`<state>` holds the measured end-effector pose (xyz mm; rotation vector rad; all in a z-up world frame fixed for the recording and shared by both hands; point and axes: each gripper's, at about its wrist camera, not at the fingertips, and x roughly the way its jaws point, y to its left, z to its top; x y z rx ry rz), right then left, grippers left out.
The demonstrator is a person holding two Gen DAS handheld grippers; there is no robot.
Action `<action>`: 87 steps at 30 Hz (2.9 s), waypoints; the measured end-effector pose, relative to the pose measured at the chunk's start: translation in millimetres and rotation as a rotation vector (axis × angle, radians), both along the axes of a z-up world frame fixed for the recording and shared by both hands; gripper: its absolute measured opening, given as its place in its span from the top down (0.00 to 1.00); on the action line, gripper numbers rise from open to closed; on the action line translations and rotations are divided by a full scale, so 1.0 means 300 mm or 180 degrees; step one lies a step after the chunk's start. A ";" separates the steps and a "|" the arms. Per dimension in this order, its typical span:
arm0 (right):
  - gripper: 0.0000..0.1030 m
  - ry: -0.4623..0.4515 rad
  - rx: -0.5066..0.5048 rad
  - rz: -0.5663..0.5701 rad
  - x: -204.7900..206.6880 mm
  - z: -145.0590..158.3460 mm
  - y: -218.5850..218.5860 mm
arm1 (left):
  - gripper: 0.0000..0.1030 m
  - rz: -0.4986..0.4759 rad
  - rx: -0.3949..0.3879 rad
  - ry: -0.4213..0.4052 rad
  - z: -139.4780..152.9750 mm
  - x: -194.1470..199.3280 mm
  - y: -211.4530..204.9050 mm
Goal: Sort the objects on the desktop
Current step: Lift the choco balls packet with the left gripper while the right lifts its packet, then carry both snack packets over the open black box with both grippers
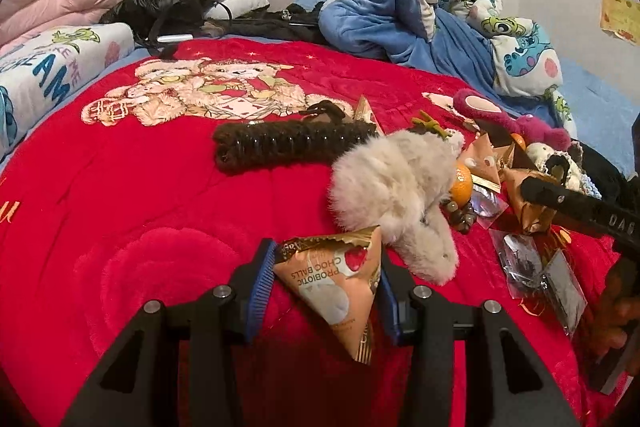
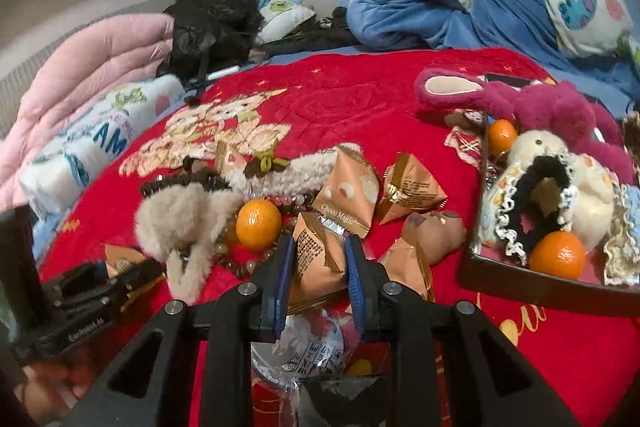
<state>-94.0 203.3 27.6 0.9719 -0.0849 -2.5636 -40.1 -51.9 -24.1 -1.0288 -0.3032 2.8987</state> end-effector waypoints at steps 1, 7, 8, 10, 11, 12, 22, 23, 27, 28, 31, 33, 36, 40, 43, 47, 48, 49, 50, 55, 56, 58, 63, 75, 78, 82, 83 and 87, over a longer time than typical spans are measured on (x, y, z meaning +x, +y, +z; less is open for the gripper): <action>0.76 -0.0028 -0.0047 -0.0011 -0.005 0.004 0.008 | 0.54 0.0004 -0.0019 0.0007 0.001 0.000 0.003; 0.76 -0.0207 -0.0363 0.0007 -0.011 0.038 0.063 | 0.54 -0.0059 -0.0024 0.0035 0.024 0.010 0.003; 0.76 -0.0185 -0.0404 0.0045 -0.001 0.052 0.068 | 0.54 -0.0092 -0.0031 0.0055 0.033 0.013 0.008; 0.76 -0.0091 -0.0396 0.0095 0.023 0.080 0.078 | 0.54 -0.0233 -0.0041 0.0176 0.067 0.032 0.024; 0.76 -0.0060 -0.0386 0.0107 0.032 0.087 0.084 | 0.54 -0.0298 -0.0082 0.0236 0.087 0.042 0.038; 0.76 -0.0027 -0.0371 0.0109 0.042 0.089 0.090 | 0.54 -0.0338 -0.0141 0.0297 0.107 0.052 0.057; 0.76 0.0384 -0.0296 0.0344 0.127 0.082 0.144 | 0.54 -0.0578 -0.0134 0.0498 0.247 0.025 0.256; 0.76 0.0367 -0.0281 0.0304 0.116 0.089 0.150 | 0.54 -0.0595 -0.0130 0.0507 0.261 0.016 0.280; 0.76 0.0374 -0.0371 0.0186 0.092 0.096 0.191 | 0.54 -0.0730 -0.0170 0.0530 0.307 -0.023 0.379; 0.76 0.0350 -0.0356 0.0152 0.088 0.089 0.202 | 0.54 -0.0755 -0.0191 0.0533 0.312 -0.030 0.400; 0.76 0.0279 -0.0343 0.0097 0.086 0.066 0.235 | 0.54 -0.0860 -0.0164 0.0518 0.316 -0.056 0.460; 0.76 0.0229 -0.0357 0.0051 0.082 0.054 0.257 | 0.54 -0.0913 -0.0146 0.0485 0.309 -0.067 0.490; 0.76 0.0206 -0.0362 0.0034 0.075 0.047 0.279 | 0.54 -0.0994 -0.0166 0.0434 0.291 -0.085 0.545; 0.76 0.0237 -0.0345 -0.0006 0.080 0.058 0.314 | 0.54 -0.1134 -0.0110 0.0401 0.275 -0.103 0.615; 0.76 0.0265 -0.0410 -0.0089 0.080 0.073 0.368 | 0.54 -0.1225 -0.0168 0.0414 0.272 -0.120 0.685; 0.76 0.0334 -0.0422 -0.0290 0.078 0.102 0.472 | 0.54 -0.1322 -0.0141 0.0401 0.271 -0.153 0.750; 0.76 0.0336 -0.0435 -0.0329 0.079 0.106 0.492 | 0.54 -0.1356 -0.0126 0.0405 0.273 -0.165 0.775; 0.76 0.0352 -0.0461 -0.0400 0.078 0.112 0.525 | 0.54 -0.1376 -0.0122 0.0406 0.274 -0.173 0.792; 0.76 0.0376 -0.0493 -0.0454 0.078 0.118 0.557 | 0.54 -0.1405 -0.0115 0.0413 0.274 -0.186 0.820; 0.76 0.0446 -0.0485 -0.0714 0.063 0.148 0.679 | 0.54 -0.1516 -0.0100 0.0406 0.264 -0.236 0.920; 0.75 0.0458 -0.0474 -0.0752 0.056 0.153 0.696 | 0.54 -0.1526 -0.0106 0.0401 0.262 -0.245 0.940; 0.75 0.0445 -0.0513 -0.0778 0.048 0.156 0.720 | 0.54 -0.1567 -0.0099 0.0422 0.260 -0.261 0.973; 0.75 0.0501 -0.0473 -0.0813 0.043 0.165 0.739 | 0.54 -0.1644 -0.0163 0.0466 0.261 -0.284 1.031; 0.75 0.0229 -0.0526 -0.1106 0.025 0.107 0.818 | 0.54 -0.1693 -0.0071 0.0257 0.184 -0.328 1.037; 0.75 0.0189 -0.0487 -0.1120 0.019 0.100 0.816 | 0.54 -0.1727 -0.0125 0.0283 0.174 -0.338 1.061; 0.75 0.0063 -0.0406 -0.1085 0.018 0.076 0.793 | 0.54 -0.1759 -0.0206 0.0299 0.164 -0.342 1.095; 0.75 0.0047 -0.0403 -0.1055 0.018 0.071 0.786 | 0.54 -0.1761 -0.0198 0.0300 0.160 -0.346 1.096; 0.75 -0.0031 -0.0409 -0.1045 -0.004 0.040 0.769 | 0.54 -0.1722 -0.0146 0.0236 0.141 -0.363 1.090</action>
